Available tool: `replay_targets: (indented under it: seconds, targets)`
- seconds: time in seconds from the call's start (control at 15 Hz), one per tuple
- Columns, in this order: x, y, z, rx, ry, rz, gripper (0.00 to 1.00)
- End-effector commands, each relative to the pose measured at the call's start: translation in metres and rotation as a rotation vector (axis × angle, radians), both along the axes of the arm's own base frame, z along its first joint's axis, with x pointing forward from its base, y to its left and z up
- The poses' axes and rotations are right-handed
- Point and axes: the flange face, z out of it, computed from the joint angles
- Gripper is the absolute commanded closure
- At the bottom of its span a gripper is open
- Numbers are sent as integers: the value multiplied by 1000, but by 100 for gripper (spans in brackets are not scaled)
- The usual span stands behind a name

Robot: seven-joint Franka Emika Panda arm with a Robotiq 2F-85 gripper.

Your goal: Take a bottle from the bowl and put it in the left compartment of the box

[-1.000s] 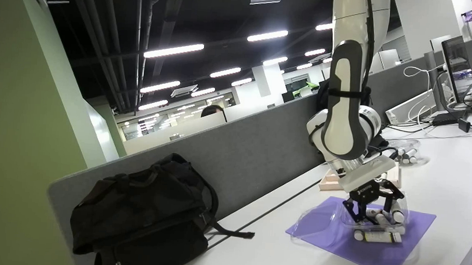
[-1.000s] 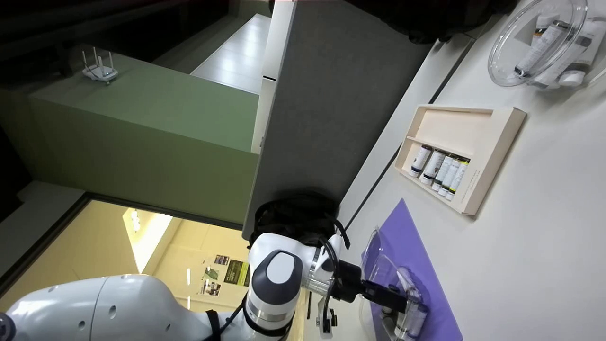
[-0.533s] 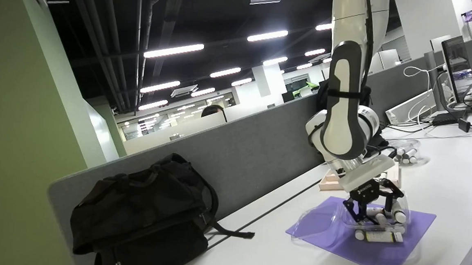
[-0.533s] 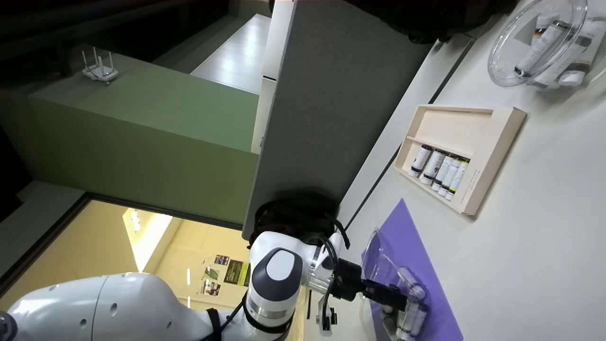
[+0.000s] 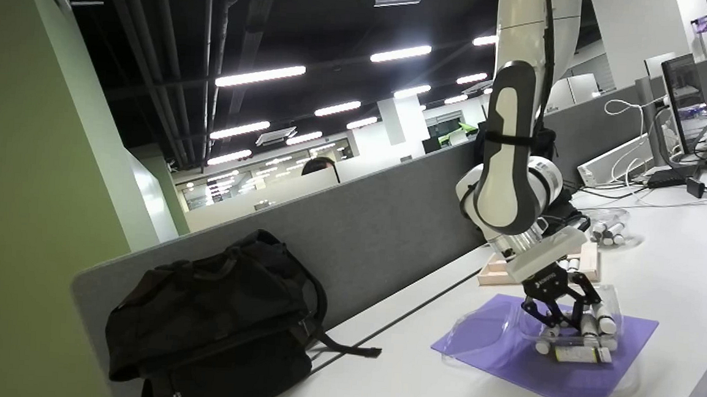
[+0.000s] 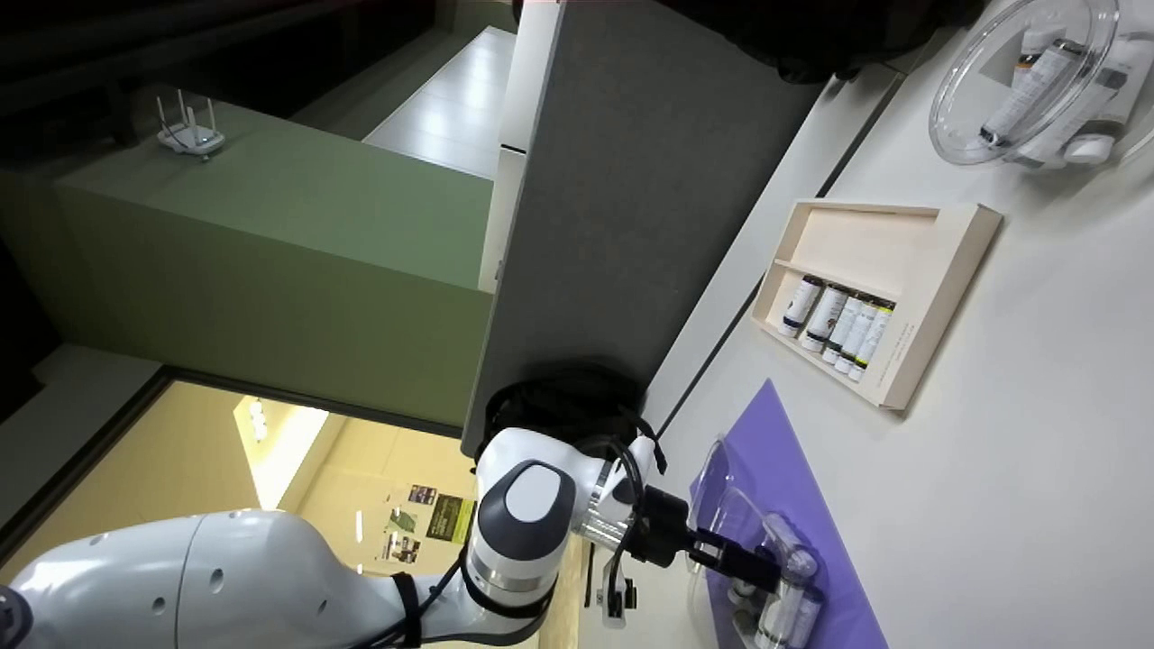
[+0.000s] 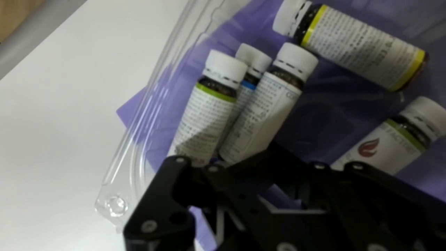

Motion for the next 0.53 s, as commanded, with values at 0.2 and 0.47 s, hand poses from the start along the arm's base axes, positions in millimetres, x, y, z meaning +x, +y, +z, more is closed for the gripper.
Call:
replay_targets:
  seconds: [0.2, 0.47]
  targets:
    - [3, -12, 0, 51, 89, -26, 100]
    - [4, -12, 8, 72, 87, -27, 100]
